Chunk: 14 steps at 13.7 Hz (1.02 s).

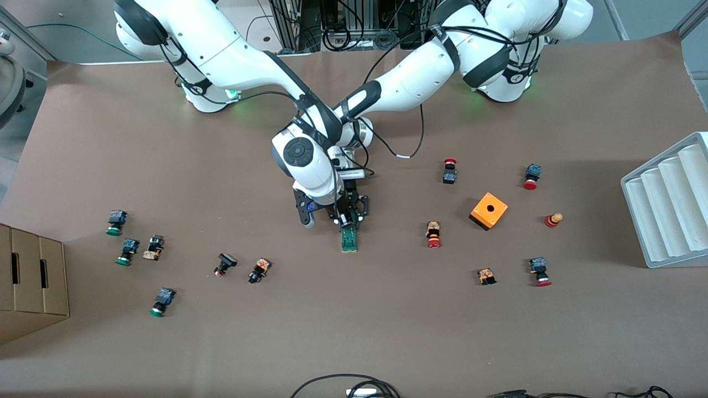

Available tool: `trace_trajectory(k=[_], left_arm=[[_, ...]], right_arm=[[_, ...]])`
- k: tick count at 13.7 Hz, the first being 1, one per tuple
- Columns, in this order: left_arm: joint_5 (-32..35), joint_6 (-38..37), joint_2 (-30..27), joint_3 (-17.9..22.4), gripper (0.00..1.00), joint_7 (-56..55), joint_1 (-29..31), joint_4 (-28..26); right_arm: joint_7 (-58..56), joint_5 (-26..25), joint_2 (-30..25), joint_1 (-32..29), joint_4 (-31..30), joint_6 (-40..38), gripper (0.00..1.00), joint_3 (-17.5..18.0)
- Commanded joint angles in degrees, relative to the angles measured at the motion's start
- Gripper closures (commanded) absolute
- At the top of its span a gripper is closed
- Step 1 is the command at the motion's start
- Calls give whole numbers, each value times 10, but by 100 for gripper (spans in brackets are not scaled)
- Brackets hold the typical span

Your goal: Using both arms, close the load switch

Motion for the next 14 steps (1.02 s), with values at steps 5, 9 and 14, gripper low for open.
trace_trajectory(k=[5, 9, 14], left_arm=[[5, -1, 11, 4, 52, -9, -13, 14], [4, -1, 12, 4, 52, -9, -13, 14], [3, -1, 14, 4, 52, -9, -14, 14]], right_arm=[[16, -16, 11, 8, 4, 9, 56, -6], [15, -17, 18, 9, 6, 13, 57, -9], [15, -17, 21, 9, 8, 17, 61, -9]])
